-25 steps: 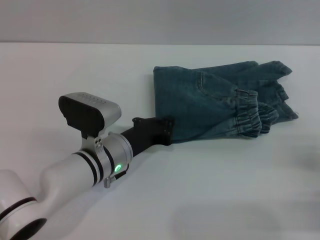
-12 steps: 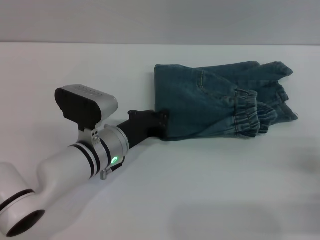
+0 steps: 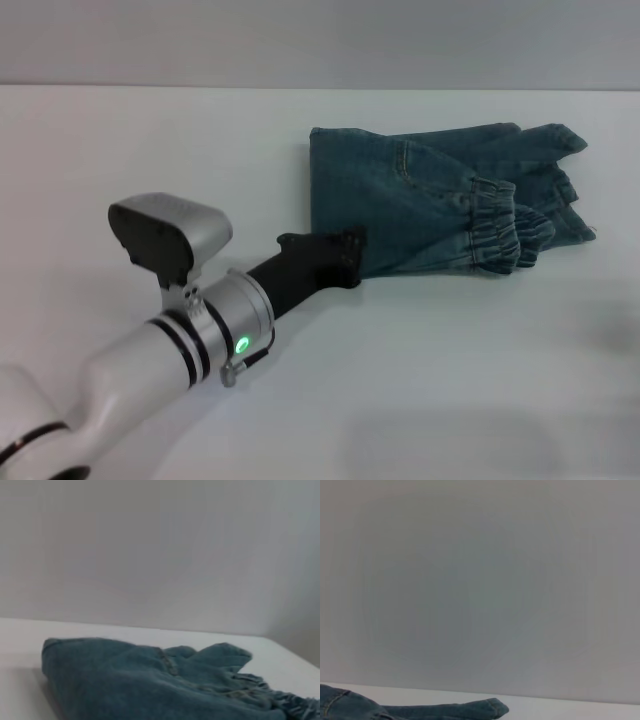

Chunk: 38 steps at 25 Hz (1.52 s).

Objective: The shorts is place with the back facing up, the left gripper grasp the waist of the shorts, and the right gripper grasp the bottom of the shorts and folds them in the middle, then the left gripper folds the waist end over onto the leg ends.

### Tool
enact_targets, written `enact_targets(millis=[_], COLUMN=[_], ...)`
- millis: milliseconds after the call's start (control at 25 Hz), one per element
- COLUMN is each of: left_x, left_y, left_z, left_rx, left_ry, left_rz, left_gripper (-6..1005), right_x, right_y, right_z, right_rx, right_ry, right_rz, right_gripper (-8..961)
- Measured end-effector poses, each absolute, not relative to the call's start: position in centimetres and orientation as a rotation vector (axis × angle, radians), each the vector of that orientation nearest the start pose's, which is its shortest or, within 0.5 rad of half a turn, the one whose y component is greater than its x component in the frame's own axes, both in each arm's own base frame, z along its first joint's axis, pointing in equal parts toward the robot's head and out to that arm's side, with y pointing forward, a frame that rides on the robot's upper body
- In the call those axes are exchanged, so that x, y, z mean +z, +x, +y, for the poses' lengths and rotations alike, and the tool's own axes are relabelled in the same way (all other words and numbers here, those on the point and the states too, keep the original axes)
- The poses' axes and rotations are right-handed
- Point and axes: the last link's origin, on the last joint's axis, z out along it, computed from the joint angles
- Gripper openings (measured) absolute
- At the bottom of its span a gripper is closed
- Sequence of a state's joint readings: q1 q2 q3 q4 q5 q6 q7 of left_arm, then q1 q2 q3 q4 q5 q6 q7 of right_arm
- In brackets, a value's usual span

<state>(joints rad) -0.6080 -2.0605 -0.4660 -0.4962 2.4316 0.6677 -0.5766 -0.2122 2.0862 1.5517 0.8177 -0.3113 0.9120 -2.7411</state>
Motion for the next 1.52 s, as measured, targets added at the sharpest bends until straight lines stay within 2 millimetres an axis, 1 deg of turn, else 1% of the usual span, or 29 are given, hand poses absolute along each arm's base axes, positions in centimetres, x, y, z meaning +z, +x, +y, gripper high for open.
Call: enact_targets(millis=[40,80,120,160,200,280,320,360,400,440,480,520,560,600,680,720,760,840,1040,1160,1320,1480,1520], left_x=[-14.5,-14.2,-14.2,-14.0,-13.1,-11.9,-11.9,-11.0,-9.4,-9.4,-7.6,-7.6,-5.8,-5.1,-4.4,-4.4,-3.8,-3.3,-3.1,-2.9,-2.7,-2.7,-2.7], left_y=[-21.9,-22.1,-22.1,-22.2,-22.7,-23.3,-23.3,-23.7,-24.7,-24.7,-26.2,-26.2,-27.7,-28.6,-29.5,-29.5,-30.1,-30.6,-31.0,-31.0,-31.2,-31.2,-31.2], left_z=[32.1,31.6,31.6,31.4,31.4,32.0,32.0,32.4,33.0,33.0,33.4,33.4,33.4,33.2,32.6,32.6,32.0,31.3,30.7,30.3,29.9,29.8,29.8], left_rx=[-0.796,-0.821,-0.821,-0.825,-0.829,-0.818,-0.818,-0.812,-0.801,-0.801,-0.792,-0.792,-0.775,-0.755,-0.726,-0.726,-0.708,-0.697,-0.688,-0.698,-0.706,-0.708,-0.708], left_ry=[-2.256,-2.237,-2.237,-2.225,-2.168,-2.093,-2.093,-2.045,-1.955,-1.955,-1.856,-1.856,-1.760,-1.721,-1.684,-1.684,-1.656,-1.628,-1.620,-1.610,-1.597,-1.598,-1.599], left_rz=[-0.948,-0.880,-0.880,-0.845,-0.750,-0.689,-0.689,-0.664,-0.642,-0.642,-0.633,-0.633,-0.625,-0.608,-0.572,-0.572,-0.532,-0.494,-0.489,-0.468,-0.466,-0.461,-0.460], left_gripper=[36,37,37,38,38,39,40,40,41,42,42,43,43,44,45,45,46,105,253,369,524,674,712], right_x=[1.7,1.7,1.6,1.6,1.6,1.7,1.9,2.1,2.3,2.6,2.9,3.2,3.6,3.7,3.8,3.7,3.5,3.2,2.6,2.6,2.6,2.6,2.6], right_y=[36.5,36.5,36.5,36.5,36.6,37.0,37.3,37.5,37.7,37.8,38.0,38.4,38.7,39.0,39.6,39.9,40.0,40.1,40.0,39.7,39.1,38.9,38.9], right_z=[21.9,21.9,21.9,22.0,22.0,22.1,22.1,22.1,22.0,22.0,21.9,21.9,21.8,21.8,21.9,21.9,22.0,22.2,22.7,22.8,22.5,22.2,22.2], right_rx=[0.559,0.559,0.559,0.560,0.557,0.544,0.540,0.541,0.547,0.561,0.578,0.587,0.596,0.598,0.592,0.584,0.578,0.569,0.604,0.618,0.613,0.624,0.624], right_ry=[-1.664,-1.666,-1.667,-1.669,-1.668,-1.659,-1.645,-1.629,-1.613,-1.587,-1.555,-1.522,-1.483,-1.463,-1.435,-1.435,-1.439,-1.452,-1.446,-1.449,-1.467,-1.471,-1.471], right_rz=[0.598,0.599,0.599,0.599,0.601,0.607,0.612,0.617,0.622,0.631,0.642,0.659,0.680,0.693,0.716,0.725,0.726,0.720,0.707,0.675,0.602,0.581,0.581], right_gripper=[144,145,145,145,146,146,147,147,147,148,148,148,149,149,150,150,171,214,321,385,554,735,735])
